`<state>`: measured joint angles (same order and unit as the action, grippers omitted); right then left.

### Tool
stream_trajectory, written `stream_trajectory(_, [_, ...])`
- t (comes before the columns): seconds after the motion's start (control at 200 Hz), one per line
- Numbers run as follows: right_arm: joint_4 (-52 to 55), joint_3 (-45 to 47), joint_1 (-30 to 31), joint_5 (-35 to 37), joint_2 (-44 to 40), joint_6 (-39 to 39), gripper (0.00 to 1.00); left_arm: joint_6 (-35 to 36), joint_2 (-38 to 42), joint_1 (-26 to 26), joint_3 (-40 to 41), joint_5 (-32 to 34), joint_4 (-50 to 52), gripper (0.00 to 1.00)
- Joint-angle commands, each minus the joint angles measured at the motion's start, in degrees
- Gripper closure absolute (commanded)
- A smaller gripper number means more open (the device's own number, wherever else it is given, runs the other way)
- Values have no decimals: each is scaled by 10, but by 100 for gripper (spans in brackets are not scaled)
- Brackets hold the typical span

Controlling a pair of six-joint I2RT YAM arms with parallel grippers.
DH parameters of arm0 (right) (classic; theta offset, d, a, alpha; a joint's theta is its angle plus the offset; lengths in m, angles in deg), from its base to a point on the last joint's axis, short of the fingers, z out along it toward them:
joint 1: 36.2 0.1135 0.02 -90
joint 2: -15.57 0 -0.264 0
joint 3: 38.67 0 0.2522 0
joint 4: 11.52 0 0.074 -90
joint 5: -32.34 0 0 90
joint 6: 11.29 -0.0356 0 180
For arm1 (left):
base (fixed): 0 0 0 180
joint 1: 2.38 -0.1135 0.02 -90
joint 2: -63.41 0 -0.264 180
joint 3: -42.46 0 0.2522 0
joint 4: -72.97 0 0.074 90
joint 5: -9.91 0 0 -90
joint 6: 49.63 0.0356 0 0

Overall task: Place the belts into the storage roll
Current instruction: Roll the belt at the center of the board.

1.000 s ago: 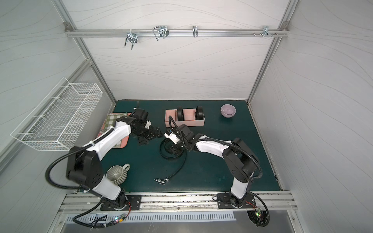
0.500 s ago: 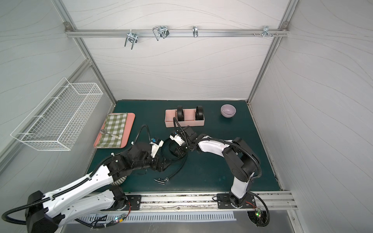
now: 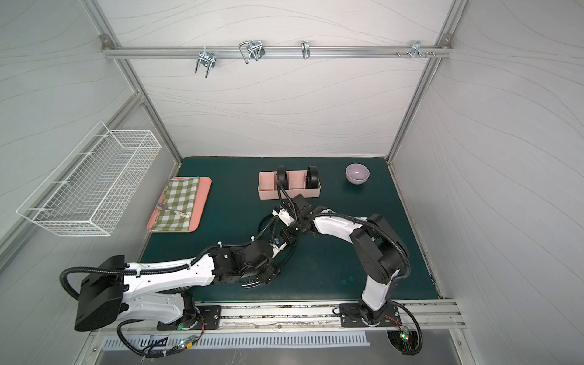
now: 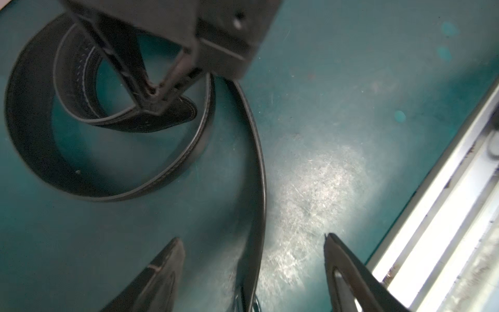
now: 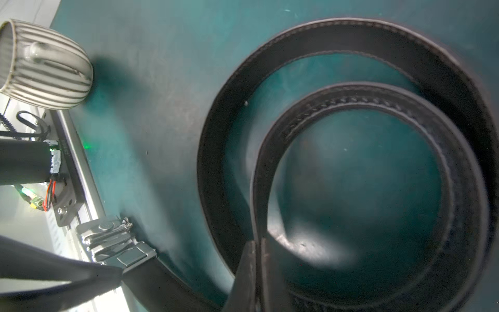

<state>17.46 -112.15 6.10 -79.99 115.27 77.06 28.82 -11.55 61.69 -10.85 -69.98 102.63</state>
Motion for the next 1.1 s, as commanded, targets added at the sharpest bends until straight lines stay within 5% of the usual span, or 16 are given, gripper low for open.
stream_trajectory(0.0, [35, -6, -6, 14, -1, 10, 100, 11, -32, 3, 8, 34, -60, 24])
stream_trajectory(0.145, [36, -2, -7, 18, 2, 10, 100, 10, -79, 4, 23, 31, -108, 36])
stream_trajectory(0.385, [28, 0, -4, 32, 21, 0, 100, -13, -119, 4, 55, 43, -146, 100])
stream_trajectory(0.555, [20, 19, 4, 61, 17, -11, 100, -81, -47, -13, 82, 166, -77, 100])
stream_trajectory(0.82, [30, 58, 37, 94, -20, -37, 100, -221, -34, -221, 51, 60, 68, 100])
stream_trajectory(0.98, [3, 98, 89, 86, -38, -55, 100, -196, -94, -269, -27, 95, 109, 100])
stream_trajectory(1.095, [-27, 126, 133, 90, -51, -77, 100, -167, -157, -328, -92, 43, 105, 100])
